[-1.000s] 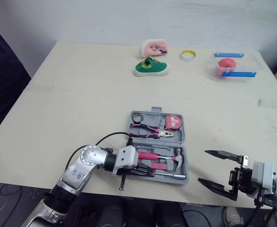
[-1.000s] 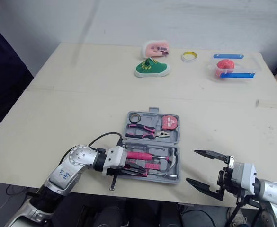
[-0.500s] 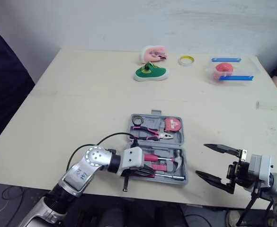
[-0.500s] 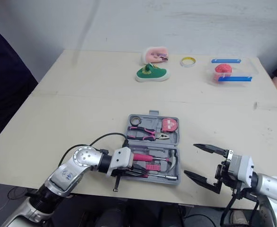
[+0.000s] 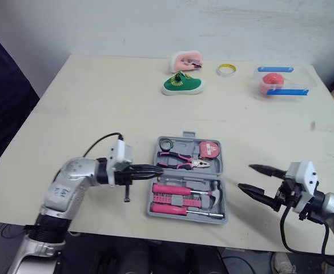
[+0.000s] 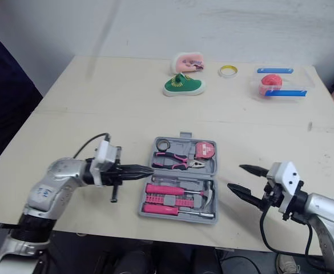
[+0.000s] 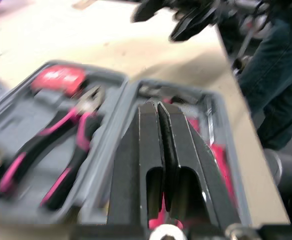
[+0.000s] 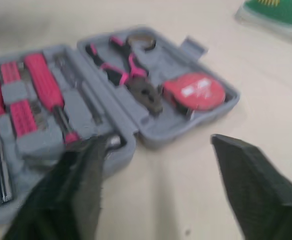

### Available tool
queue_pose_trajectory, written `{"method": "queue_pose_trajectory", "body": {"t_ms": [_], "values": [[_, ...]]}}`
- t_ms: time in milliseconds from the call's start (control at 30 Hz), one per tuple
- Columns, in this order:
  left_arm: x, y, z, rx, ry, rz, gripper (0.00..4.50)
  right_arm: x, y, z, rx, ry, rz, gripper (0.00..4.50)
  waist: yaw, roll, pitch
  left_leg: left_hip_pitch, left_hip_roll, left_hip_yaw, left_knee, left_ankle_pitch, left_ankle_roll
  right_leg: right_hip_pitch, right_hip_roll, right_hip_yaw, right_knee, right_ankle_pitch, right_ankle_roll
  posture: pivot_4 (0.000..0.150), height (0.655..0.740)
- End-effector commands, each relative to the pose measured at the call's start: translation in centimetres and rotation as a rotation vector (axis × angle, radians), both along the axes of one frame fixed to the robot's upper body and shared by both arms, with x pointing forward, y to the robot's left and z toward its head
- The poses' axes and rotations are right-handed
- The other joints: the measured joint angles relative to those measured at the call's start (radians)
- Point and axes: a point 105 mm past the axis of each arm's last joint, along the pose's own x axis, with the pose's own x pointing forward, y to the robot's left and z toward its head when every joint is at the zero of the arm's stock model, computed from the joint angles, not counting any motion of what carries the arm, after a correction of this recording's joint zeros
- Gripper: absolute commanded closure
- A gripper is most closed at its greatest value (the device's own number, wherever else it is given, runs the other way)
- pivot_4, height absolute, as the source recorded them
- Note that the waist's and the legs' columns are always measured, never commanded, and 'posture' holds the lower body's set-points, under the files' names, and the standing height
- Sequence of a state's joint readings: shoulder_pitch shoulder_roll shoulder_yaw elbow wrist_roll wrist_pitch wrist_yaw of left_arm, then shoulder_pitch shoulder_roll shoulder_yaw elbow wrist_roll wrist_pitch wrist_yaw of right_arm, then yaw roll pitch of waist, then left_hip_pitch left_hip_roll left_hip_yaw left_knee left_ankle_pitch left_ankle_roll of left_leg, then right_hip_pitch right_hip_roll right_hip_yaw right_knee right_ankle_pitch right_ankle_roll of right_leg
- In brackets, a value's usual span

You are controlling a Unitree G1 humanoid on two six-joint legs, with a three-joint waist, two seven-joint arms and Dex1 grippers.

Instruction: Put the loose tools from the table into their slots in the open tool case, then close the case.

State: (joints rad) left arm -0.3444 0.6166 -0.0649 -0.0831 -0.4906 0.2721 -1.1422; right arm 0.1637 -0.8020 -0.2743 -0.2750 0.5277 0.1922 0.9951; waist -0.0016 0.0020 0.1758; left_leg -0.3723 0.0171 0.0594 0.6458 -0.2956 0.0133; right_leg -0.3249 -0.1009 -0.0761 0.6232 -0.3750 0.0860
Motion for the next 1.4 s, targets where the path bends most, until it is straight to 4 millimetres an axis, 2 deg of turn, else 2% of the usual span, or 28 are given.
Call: {"method": "queue_pose_trajectory", "body": {"t_ms": [33, 167, 200, 333, 433, 600, 833, 1200, 1400], "values": [[2.5, 2.6, -1.5, 0.134, -0.054, 0.133, 4.50, 0.9, 0.7, 0.2, -0.056, 0.010, 0.017, 2.59, -0.001, -0.002, 0.002, 0.000, 0.000, 0.000, 0.000, 0.000, 0.001, 0.000, 0.000, 0.000, 0.000, 0.000, 0.000, 0.150, 0.7400], [3.7, 3.2, -2.9, 0.170, -0.024, 0.202, 4.50, 2.0, 0.2, -0.8, -0.128, 0.026, -0.010, 4.35, 0.001, -0.007, 0.006, 0.000, 0.000, 0.000, 0.000, -0.002, 0.005, -0.001, 0.000, 0.000, 0.002, 0.001, 0.001, 0.150, 0.7400], [3.8, 3.1, -3.3, 0.184, -0.021, 0.198, 4.50, 2.2, 0.1, -1.1, -0.138, 0.031, -0.015, 4.45, 0.003, -0.007, 0.006, -0.001, 0.000, 0.000, 0.001, -0.002, 0.004, -0.001, -0.001, 0.000, 0.001, 0.001, 0.001, 0.150, 0.7400], [4.1, 2.2, -4.9, 0.225, 0.004, 0.212, 4.50, 3.1, 0.3, -2.3, -0.174, 0.093, -0.022, 4.45, 0.003, -0.007, 0.006, -0.003, -0.001, 0.000, 0.001, -0.001, 0.001, -0.002, -0.001, 0.000, 0.000, 0.001, 0.001, 0.150, 0.7400], [4.6, 1.0, -4.8, 0.169, -0.013, 0.234, 4.50, 3.6, 1.3, -2.5, -0.175, 0.074, -0.002, 4.45, 0.001, -0.008, 0.006, -0.004, -0.001, 0.000, 0.001, -0.001, 0.001, -0.003, -0.001, -0.001, 0.000, 0.001, 0.002, 0.150, 0.7400], [4.3, -0.3, -5.7, 0.178, 0.014, 0.197, 4.50, 4.5, 2.2, -2.9, -0.173, 0.073, 0.014, 4.45, 0.000, -0.008, 0.007, -0.004, -0.001, 0.000, 0.001, 0.000, 0.000, -0.003, 0.000, -0.001, 0.002, 0.001, 0.002, 0.150, 0.7400], [4.2, -1.1, -5.9, 0.179, 0.031, 0.197, 4.50, 5.1, 2.9, -3.6, -0.173, 0.088, 0.036, 4.45, 0.000, -0.008, 0.007, -0.003, -0.001, 0.000, 0.001, 0.001, -0.001, -0.004, 0.000, -0.001, 0.003, 0.001, 0.002, 0.150, 0.7400], [5.1, -0.2, -6.3, 0.195, 0.066, 0.314, 4.50, 7.0, 4.3, -4.0, -0.159, 0.043, 0.061, 4.45, -0.006, -0.008, 0.007, -0.001, 0.000, 0.001, 0.001, 0.001, -0.001, -0.003, 0.000, 0.000, 0.004, 0.001, 0.003, 0.150, 0.7400], [4.8, 0.4, -6.5, 0.194, 0.096, 0.341, 4.50, 8.3, 5.0, -4.2, -0.170, 0.024, 0.093, 4.45, -0.022, -0.008, 0.007, 0.002, 0.000, 0.001, 0.000, 0.001, -0.002, -0.001, 0.000, 0.000, 0.004, 0.001, 0.003, 0.150, 0.7400]]}}
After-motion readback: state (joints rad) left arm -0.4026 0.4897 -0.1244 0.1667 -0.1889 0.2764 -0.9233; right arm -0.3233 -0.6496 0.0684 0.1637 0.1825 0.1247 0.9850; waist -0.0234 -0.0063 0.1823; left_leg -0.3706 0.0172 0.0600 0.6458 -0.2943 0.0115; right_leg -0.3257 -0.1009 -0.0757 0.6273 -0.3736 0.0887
